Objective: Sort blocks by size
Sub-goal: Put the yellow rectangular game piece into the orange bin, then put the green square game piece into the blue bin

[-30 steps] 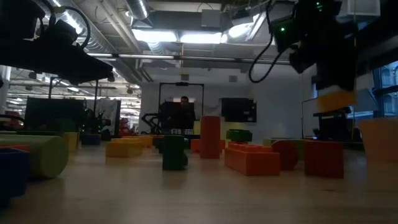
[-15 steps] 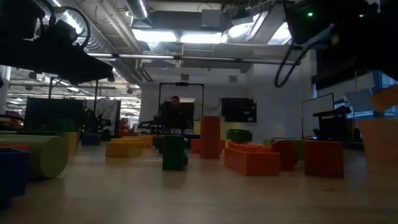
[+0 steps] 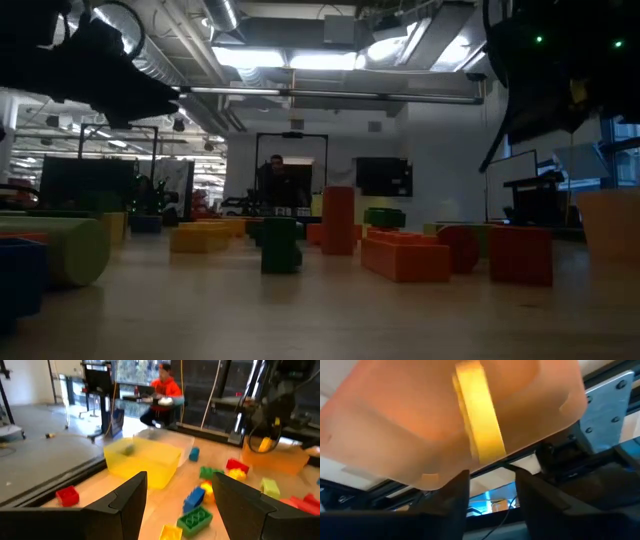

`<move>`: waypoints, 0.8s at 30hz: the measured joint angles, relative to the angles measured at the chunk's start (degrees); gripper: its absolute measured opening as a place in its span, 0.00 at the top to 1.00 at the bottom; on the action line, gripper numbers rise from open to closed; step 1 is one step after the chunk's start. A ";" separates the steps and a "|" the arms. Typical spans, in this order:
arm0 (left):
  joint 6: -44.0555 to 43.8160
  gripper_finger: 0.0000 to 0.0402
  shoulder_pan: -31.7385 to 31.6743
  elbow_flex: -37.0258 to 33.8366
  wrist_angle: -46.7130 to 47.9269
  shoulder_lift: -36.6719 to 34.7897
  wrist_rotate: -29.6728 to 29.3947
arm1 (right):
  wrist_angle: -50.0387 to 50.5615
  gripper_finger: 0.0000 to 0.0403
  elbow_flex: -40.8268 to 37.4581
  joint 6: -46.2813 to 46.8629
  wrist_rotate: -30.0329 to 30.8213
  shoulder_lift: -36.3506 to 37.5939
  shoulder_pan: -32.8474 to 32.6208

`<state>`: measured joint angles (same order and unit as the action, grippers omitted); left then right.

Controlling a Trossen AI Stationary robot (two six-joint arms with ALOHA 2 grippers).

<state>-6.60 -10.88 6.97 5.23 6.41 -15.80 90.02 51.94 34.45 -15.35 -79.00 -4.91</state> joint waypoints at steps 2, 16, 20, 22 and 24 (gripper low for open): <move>-1.13 0.48 0.17 2.31 5.24 0.50 0.34 | -0.02 0.53 0.00 -0.15 0.91 0.00 0.00; -5.10 0.48 2.48 19.24 26.41 15.79 10.17 | 0.02 0.46 0.93 -2.08 -2.74 0.00 0.04; -4.77 0.48 3.21 23.12 27.45 23.93 11.86 | -0.03 0.45 4.49 -3.33 -1.18 0.18 0.04; -4.77 0.48 3.43 25.26 29.17 28.10 12.13 | 0.00 0.45 6.68 -3.45 1.11 0.35 0.04; -4.76 0.48 3.41 26.99 30.59 31.87 12.22 | -0.01 0.45 9.01 -3.46 3.84 0.50 0.04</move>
<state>-11.36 -7.46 33.96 35.81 38.27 -3.57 90.02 60.95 30.98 -11.51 -78.50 -4.86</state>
